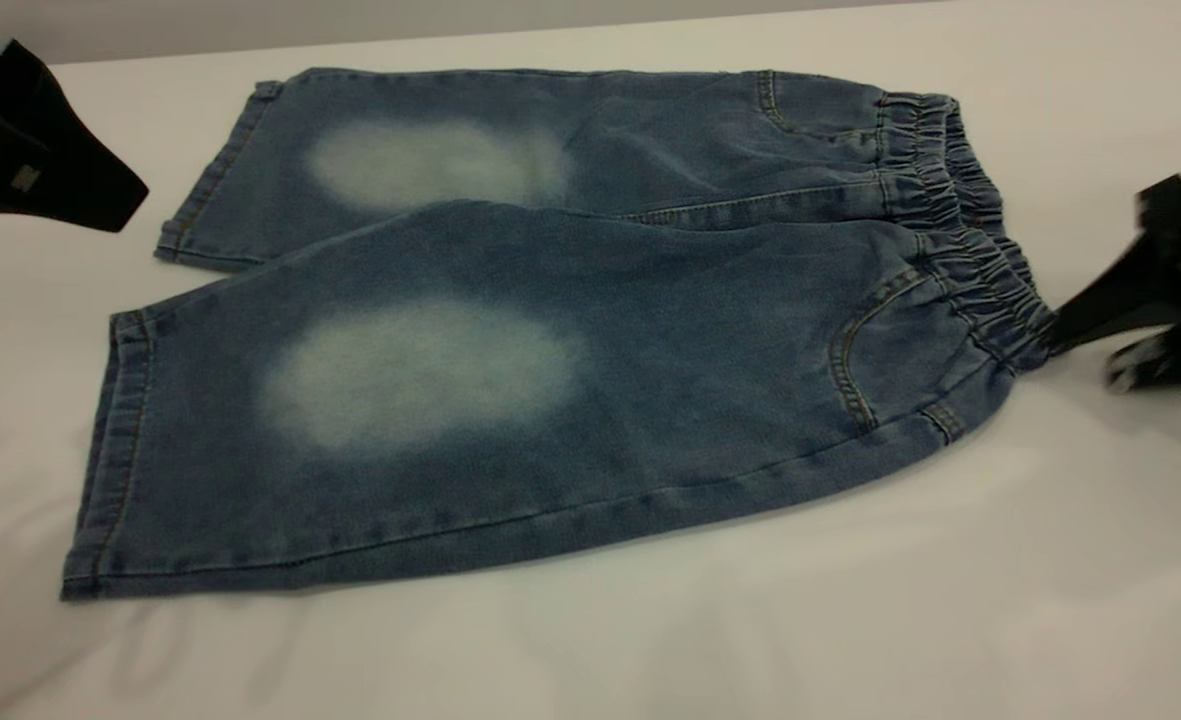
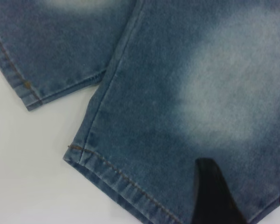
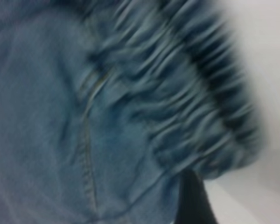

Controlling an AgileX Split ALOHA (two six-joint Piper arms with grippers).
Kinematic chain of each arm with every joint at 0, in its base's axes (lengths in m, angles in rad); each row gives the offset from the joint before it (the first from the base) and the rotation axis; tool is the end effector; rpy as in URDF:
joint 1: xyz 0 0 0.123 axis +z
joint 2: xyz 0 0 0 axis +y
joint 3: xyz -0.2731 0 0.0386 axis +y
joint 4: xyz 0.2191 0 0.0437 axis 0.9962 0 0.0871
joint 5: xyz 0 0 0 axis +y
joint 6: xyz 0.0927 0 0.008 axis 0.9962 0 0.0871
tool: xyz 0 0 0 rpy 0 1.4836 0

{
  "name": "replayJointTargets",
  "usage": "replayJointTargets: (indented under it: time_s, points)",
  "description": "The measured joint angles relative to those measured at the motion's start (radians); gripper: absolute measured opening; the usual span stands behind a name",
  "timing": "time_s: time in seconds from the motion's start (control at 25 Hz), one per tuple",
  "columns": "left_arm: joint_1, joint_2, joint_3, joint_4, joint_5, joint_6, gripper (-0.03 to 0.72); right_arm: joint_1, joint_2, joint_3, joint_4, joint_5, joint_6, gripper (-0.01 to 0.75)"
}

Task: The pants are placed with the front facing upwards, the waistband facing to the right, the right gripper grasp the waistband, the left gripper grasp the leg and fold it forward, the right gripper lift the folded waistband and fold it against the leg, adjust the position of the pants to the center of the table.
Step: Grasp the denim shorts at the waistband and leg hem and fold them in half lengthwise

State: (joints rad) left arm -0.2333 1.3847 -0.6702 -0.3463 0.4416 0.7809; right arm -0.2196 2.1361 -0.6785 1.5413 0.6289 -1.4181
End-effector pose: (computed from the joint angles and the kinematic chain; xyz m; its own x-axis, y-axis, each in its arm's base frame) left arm 0.2183 -0.0658 0.2083 -0.6178 0.6034 -0.5043 0.6455 0.7553 0.1129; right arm 0.2661 -0.0033 0.0462 -0.9453 0.3071 -0.1097 0.1849 0.7819 0.5953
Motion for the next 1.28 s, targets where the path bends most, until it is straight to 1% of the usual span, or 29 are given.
replayJointTargets:
  time_s: [0.08, 0.16, 0.2, 0.24, 0.4, 0.52, 0.72, 0.88, 1.12, 1.28]
  points:
    - [0.000, 0.000, 0.000, 0.000, 0.000, 0.000, 0.333, 0.000, -0.031, 0.001, -0.011, 0.039, 0.021, 0.412]
    - [0.000, 0.000, 0.000, 0.000, 0.000, 0.000, 0.333, 0.000, -0.084, 0.000, -0.009, 0.170, 0.036, 0.420]
    - [0.000, 0.000, 0.000, 0.000, 0.000, 0.000, 0.333, 0.000, -0.118, -0.002, -0.007, 0.216, 0.040, 0.422]
    - [0.000, 0.000, 0.000, 0.000, 0.000, 0.000, 0.333, 0.000, -0.144, -0.003, -0.017, 0.238, 0.052, 0.423]
    - [0.000, 0.000, 0.000, 0.001, 0.001, 0.000, 0.333, 0.000, -0.255, -0.005, -0.064, 0.229, 0.117, 0.424]
    - [0.000, 0.000, 0.000, 0.000, 0.001, 0.000, 0.333, -0.001, -0.289, -0.005, -0.079, 0.194, 0.131, 0.424]
    - [0.000, 0.000, 0.000, 0.000, 0.001, 0.000, 0.333, -0.001, -0.241, -0.005, -0.067, 0.109, 0.129, 0.424]
    - [0.000, 0.000, 0.000, 0.000, 0.002, 0.000, 0.333, -0.001, -0.177, -0.005, -0.058, 0.119, 0.107, 0.424]
    - [0.000, 0.000, 0.000, 0.000, 0.005, 0.000, 0.333, -0.001, -0.104, -0.009, 0.007, 0.113, 0.058, 0.424]
    - [0.000, 0.000, 0.000, 0.000, 0.010, 0.000, 0.333, -0.001, -0.072, -0.009, 0.014, 0.057, 0.050, 0.424]
